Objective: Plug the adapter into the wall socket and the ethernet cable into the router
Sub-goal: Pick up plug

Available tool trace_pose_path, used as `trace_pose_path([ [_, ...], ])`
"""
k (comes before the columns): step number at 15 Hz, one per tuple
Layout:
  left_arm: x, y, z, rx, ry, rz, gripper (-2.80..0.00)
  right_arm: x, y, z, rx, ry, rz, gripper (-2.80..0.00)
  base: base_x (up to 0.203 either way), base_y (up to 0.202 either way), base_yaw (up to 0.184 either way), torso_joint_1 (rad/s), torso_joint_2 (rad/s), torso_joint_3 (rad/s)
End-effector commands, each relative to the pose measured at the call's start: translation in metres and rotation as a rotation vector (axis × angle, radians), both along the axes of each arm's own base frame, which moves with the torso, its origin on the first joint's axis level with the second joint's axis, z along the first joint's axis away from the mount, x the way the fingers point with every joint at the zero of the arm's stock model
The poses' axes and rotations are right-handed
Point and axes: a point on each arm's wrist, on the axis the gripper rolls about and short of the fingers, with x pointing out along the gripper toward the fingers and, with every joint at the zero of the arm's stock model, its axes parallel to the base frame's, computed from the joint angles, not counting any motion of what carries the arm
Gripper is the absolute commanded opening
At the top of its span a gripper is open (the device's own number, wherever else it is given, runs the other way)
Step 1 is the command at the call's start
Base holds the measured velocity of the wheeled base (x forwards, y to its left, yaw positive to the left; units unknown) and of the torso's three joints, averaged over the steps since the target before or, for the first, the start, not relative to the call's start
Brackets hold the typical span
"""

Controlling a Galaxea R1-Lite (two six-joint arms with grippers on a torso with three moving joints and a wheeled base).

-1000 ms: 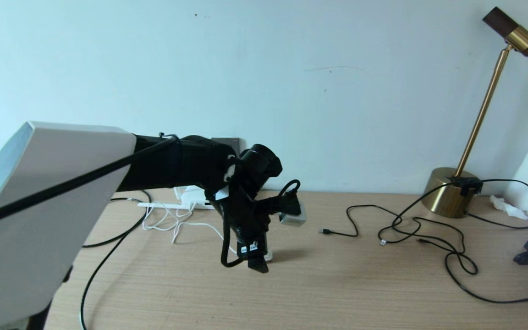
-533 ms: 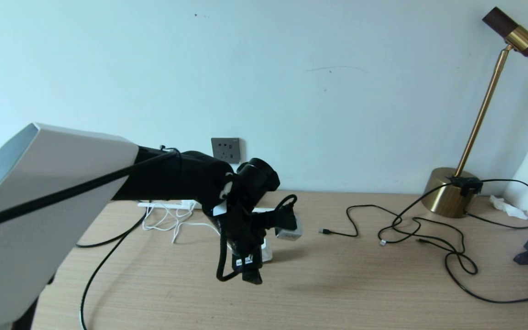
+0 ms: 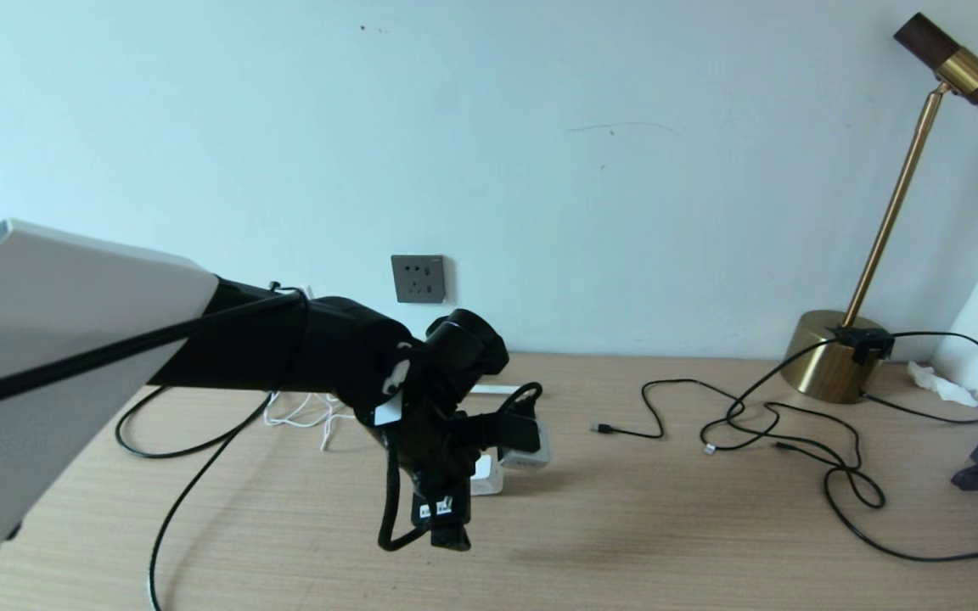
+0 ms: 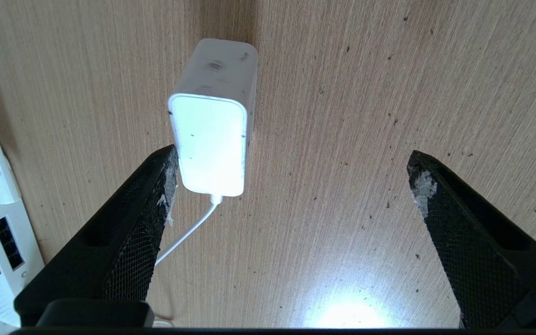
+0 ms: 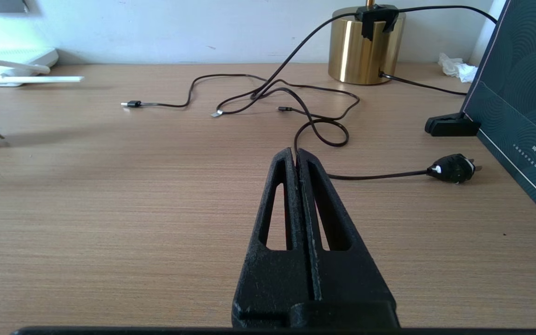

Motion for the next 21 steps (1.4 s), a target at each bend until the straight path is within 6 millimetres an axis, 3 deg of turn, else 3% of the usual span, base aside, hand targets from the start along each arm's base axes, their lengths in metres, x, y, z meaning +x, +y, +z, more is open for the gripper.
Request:
trace_pose_path([
  [1,-0.002,0.003,0.004,0.007,-0.013,0.002,0.0,0.001,0.0,-0.003,0.0,0.009,0.0,-2.8,0.0,0.0,0.0,0.0,0.0,0.0],
  [11,-0.016,0.015,0.014,0.019,-0.051,0.007,0.0,0.001,0.0,-0.003,0.0,0.009,0.0,-2.8,0.0,0.0,0.0,0.0,0.0,0.0],
  [21,-0.04,0.047,0.028,0.058,-0.071,0.018,0.0,0.001,0.0,-0.003,0.0,0.009,0.0,-2.8,0.0,0.0,0.0,0.0,0.0,0.0],
])
